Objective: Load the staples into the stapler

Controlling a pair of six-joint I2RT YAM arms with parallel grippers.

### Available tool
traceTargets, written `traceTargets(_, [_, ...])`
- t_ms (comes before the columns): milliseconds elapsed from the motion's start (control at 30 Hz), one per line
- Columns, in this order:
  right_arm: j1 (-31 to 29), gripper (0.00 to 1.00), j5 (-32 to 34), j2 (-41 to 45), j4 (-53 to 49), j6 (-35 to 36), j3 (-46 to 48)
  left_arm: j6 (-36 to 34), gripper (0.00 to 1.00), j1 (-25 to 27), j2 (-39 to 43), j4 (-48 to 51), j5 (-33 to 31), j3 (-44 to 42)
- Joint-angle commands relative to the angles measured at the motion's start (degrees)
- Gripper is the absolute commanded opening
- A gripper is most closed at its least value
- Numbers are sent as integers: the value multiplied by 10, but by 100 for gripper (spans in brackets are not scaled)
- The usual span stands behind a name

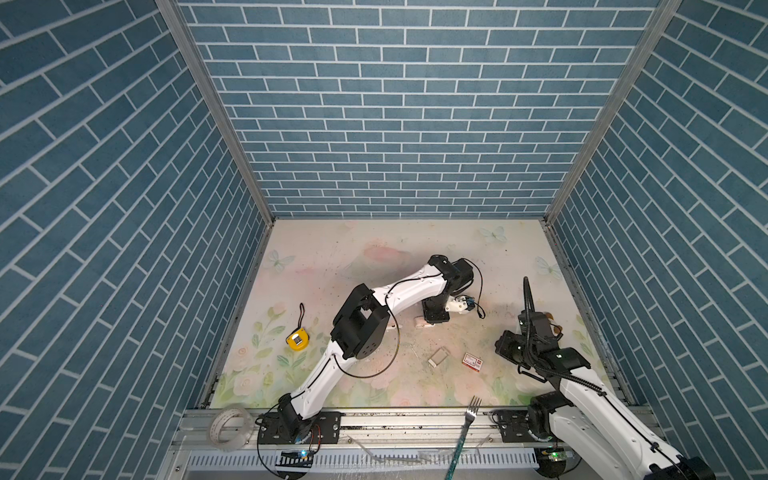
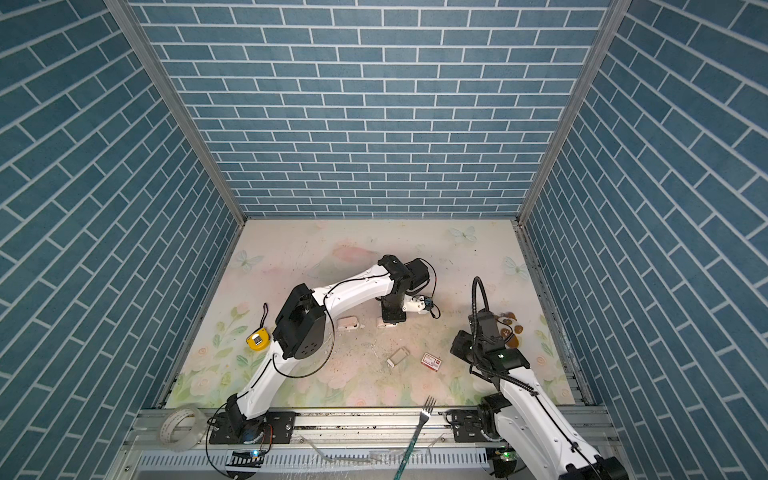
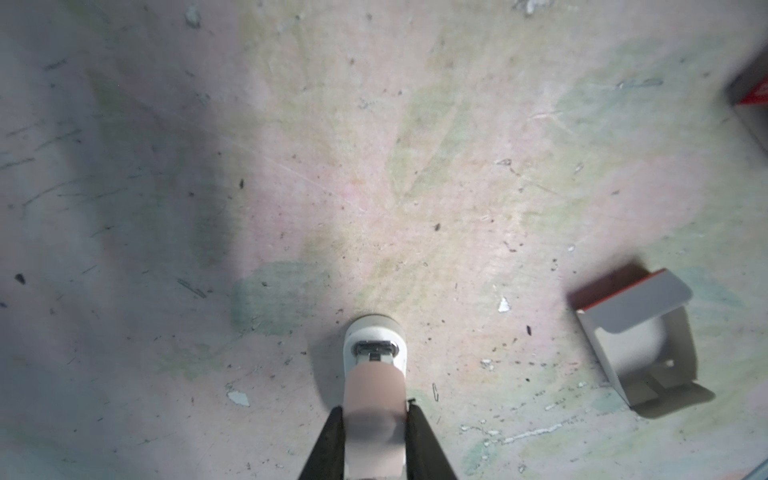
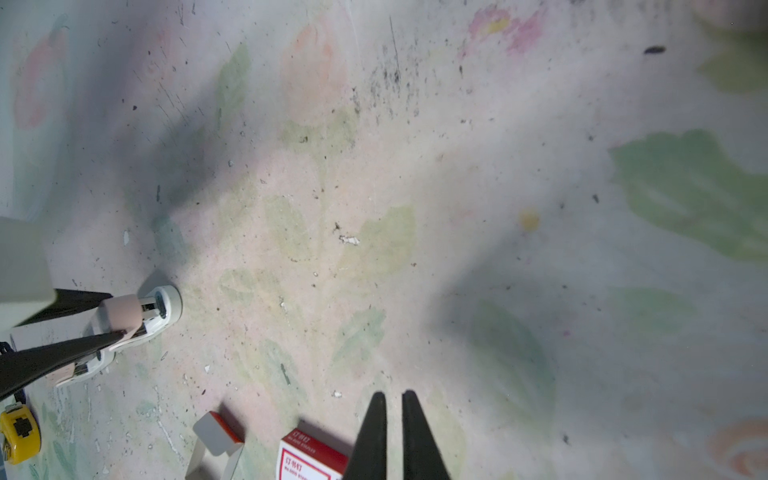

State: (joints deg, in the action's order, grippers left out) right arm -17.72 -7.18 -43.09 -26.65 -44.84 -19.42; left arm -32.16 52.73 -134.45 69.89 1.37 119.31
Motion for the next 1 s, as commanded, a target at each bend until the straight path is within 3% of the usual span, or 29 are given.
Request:
traceTargets(0, [2,12,13,5,-16,-17,6,4,32,-4,16,0,-2,-5])
traceTargets(367, [2,13,12,8,-18,-17,6,5,45,-3,16,0,1,-9])
traceTargets(967, [2,14,11,10,-14,-19,11,10,48,9,34,-29,-8,-58])
